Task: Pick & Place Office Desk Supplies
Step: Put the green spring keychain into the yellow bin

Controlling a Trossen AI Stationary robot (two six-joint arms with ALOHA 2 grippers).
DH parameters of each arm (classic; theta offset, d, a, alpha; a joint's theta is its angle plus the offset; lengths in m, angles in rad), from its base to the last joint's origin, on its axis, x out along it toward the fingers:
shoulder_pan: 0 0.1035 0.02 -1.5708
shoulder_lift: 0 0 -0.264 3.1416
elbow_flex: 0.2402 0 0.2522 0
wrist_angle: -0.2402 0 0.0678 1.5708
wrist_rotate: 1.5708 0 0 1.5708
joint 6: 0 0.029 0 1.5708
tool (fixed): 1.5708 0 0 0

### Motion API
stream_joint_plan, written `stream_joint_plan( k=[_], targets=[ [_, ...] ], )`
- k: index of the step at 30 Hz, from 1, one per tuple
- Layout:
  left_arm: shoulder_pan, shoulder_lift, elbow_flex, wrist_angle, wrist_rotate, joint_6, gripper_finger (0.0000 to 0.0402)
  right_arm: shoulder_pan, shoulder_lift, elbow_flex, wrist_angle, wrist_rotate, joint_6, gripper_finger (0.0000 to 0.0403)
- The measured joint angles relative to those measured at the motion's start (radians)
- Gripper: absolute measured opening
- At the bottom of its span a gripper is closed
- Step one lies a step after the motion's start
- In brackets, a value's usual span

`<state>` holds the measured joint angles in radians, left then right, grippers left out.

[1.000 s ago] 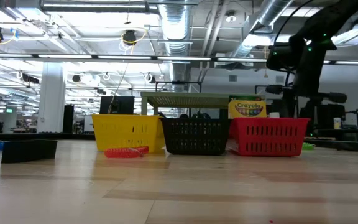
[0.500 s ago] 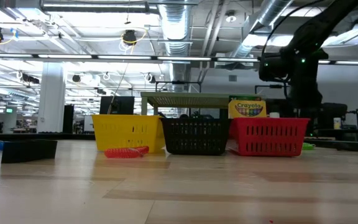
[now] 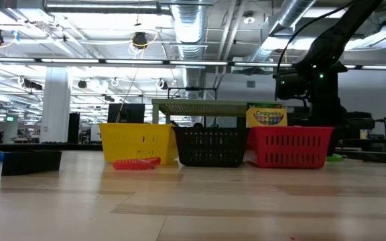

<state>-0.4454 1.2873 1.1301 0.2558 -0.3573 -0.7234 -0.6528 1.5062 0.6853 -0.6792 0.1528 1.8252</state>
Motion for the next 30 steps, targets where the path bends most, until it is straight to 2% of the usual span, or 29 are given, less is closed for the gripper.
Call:
stream_joint_plan(
  k=[7,15,19,24,30],
  targets=[
    [0.0,0.0,0.0,0.007,0.002,-0.015,0.0154,-0.038,0.0,0.0,-0.005,-0.014,-0.025,0.0083],
    [0.0,0.0,0.0,0.007,0.002,-0.015,0.0154,-0.022,0.001,-0.002,-0.026,0.007,-0.019,0.0011],
    [0.0,0.0,0.0,0.007,0.002,-0.015,0.0154,-0.01,-0.003,-0.002,-0.041,0.022,0.027,0.0019],
    [-0.002,0.0,0.0,0.007,0.002,-0.015,0.0154,-0.003,-0.078,-0.007,-0.079,0.146,0.07,0.0006],
    [-0.002,0.0,0.0,0.007,0.003,0.001,0.0154,-0.022,-0.212,-0.006,-0.117,0.19,0.095,0.0004]
  ],
)
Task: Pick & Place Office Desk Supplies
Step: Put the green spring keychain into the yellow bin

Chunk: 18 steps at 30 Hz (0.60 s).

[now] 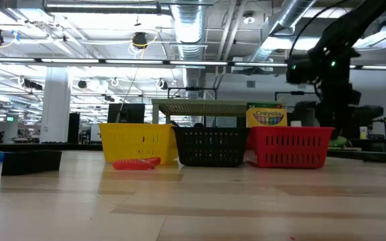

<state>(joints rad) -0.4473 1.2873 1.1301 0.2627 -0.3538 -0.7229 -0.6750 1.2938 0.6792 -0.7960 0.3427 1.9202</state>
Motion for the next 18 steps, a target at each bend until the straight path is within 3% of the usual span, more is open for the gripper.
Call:
stream_joint_plan(
  k=[9,18],
  targets=[
    [0.007,0.0,0.0,0.0,-0.001,0.025,0.0154,0.08,-0.25,0.0,0.078,0.066,0.01,0.0002],
    [0.05,0.0,0.0,0.0,-0.002,0.03,0.0154,0.378,-0.441,0.002,0.294,0.241,-0.142,0.0001]
  ],
)
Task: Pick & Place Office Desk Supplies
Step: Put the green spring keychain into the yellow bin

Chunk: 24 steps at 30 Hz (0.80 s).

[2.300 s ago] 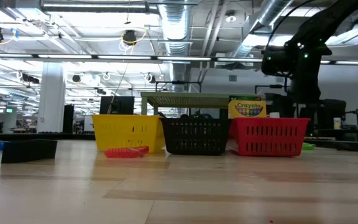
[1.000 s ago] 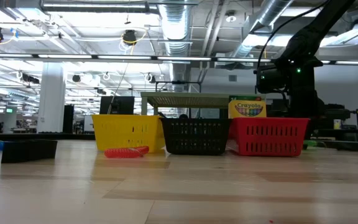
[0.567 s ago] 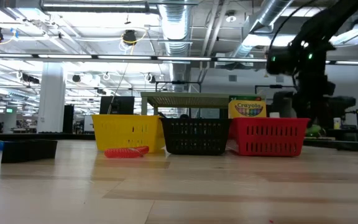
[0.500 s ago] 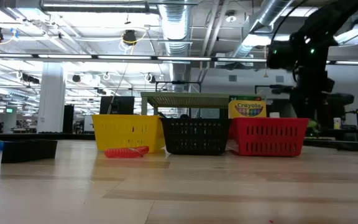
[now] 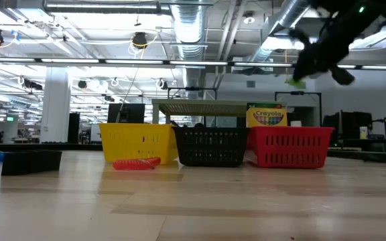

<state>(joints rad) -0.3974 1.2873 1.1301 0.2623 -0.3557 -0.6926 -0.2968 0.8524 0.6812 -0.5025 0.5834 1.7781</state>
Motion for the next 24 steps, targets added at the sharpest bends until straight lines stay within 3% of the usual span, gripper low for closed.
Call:
stream_joint_plan(
  k=[4,9,14,17,21,24],
  targets=[
    [0.033,0.0,0.0,0.0,0.0,-0.02,0.0154,0.172,-0.041,0.025,0.125,0.153,-0.057,0.0001],
    [0.081,0.0,0.0,-0.001,-0.054,-0.044,0.0166,0.355,-0.025,0.096,0.315,0.309,-0.267,0.0],
    [0.094,0.0,0.0,0.0,-0.127,0.045,0.0194,0.491,0.051,0.192,0.508,0.338,-0.514,0.0],
    [0.069,0.0,0.0,0.0,-0.212,0.197,0.0215,0.541,0.118,0.278,0.535,0.342,-0.608,0.0],
    [0.026,0.021,0.0,0.026,-0.369,0.507,0.0241,0.579,0.216,0.408,0.543,0.336,-0.743,0.0],
    [0.016,0.054,0.0,0.116,-0.428,0.725,0.0256,0.586,0.283,0.498,0.543,0.322,-0.811,0.0]
  ],
)
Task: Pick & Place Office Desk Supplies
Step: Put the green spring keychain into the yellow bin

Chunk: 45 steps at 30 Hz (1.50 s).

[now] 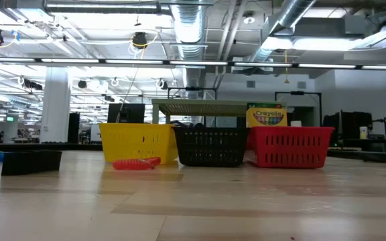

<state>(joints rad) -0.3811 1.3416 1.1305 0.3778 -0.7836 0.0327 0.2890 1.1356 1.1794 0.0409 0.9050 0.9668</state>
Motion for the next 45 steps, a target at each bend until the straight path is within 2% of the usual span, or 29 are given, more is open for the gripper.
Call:
stream_joint_plan(
  k=[4,9,19,24,28,34,45],
  targets=[
    [0.001,0.06,0.0,0.179,-0.006,0.204,0.0269,-0.016,0.078,0.093,-0.001,-0.07,-0.065,0.0],
    [0.018,0.116,0.0,0.343,-0.057,0.349,0.0269,-0.051,0.159,0.158,-0.003,-0.141,-0.062,0.0],
    [0.067,0.123,0.0,0.339,-0.128,0.353,0.0234,-0.133,0.295,0.239,0.01,-0.323,-0.025,0.0],
    [0.068,0.123,0.0,0.341,-0.138,0.35,0.0197,-0.158,0.309,0.256,0.011,-0.353,-0.026,0.0],
    [0.068,0.123,0.0,0.342,-0.178,0.297,0.0156,-0.169,0.308,0.257,0.01,-0.359,-0.032,0.0],
    [0.085,0.123,0.0,0.342,-0.181,0.244,0.0095,-0.168,0.307,0.257,-0.006,-0.359,-0.032,0.0],
    [0.114,0.123,0.0,0.348,-0.143,0.199,0.0067,-0.168,0.307,0.257,-0.011,-0.381,-0.035,0.0]
  ],
)
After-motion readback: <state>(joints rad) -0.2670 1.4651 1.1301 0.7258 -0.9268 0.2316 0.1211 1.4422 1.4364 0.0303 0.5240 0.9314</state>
